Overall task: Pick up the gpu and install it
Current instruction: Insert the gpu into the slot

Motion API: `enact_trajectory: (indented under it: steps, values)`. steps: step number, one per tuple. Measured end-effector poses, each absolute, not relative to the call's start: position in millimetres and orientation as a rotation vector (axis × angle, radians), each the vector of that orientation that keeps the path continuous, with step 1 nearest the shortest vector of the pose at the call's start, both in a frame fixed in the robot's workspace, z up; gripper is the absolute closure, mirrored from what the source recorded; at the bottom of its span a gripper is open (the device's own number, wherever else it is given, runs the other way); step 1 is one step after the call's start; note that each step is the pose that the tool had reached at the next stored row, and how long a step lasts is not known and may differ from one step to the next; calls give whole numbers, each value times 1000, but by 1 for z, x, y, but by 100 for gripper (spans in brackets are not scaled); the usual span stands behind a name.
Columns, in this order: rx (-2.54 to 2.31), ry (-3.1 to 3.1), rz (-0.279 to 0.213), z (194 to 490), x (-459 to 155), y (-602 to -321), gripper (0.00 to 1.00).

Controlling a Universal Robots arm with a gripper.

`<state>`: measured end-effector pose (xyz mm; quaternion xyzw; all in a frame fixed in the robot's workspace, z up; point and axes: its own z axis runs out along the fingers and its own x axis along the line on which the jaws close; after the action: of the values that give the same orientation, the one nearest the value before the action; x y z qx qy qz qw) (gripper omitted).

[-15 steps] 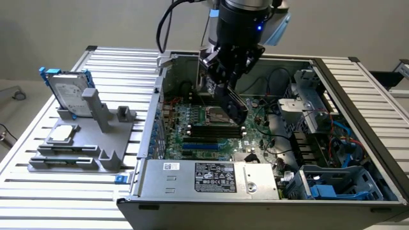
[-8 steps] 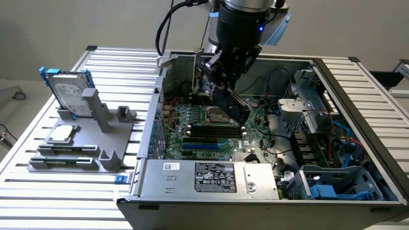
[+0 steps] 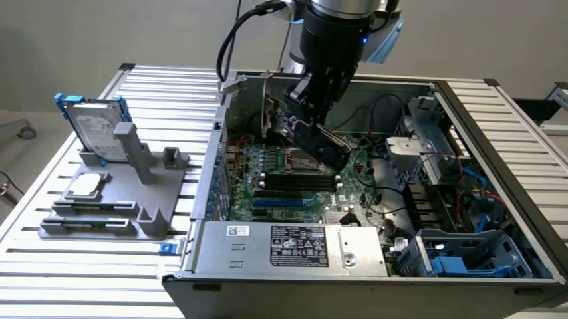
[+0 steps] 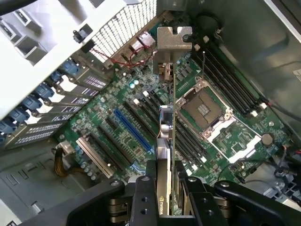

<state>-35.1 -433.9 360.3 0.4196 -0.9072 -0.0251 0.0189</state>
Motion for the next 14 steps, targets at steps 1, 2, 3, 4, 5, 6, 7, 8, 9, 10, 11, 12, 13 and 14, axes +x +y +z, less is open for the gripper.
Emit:
enact_trajectory:
  steps: [1,2,3,4,5,6,7,8,9,10,11,12,13,14]
  values:
    - [1328,-2804,-77,360,-35,-434,73]
    - [1353,-2792,-77,360,-35,-434,73]
    - [1380,-2778,-76,360,-35,-434,73]
    - [1404,-2765,-76,360,-35,-434,73]
    - [1428,-2752,-75,360,-35,-434,73]
    - [1453,-2739,-74,359,-35,-434,73]
    - [1478,-2725,-74,359,-35,-434,73]
    - [1502,-2711,-73,359,-35,-434,73]
    - [1526,-2697,-73,359,-35,-434,73]
    - [1550,-2683,-72,359,-35,-434,73]
    - [1574,-2669,-71,359,-35,-434,73]
    - [1599,-2653,-71,359,-35,-434,73]
    - [1622,-2639,-70,358,-35,-434,73]
    - [1647,-2623,-69,358,-35,-434,73]
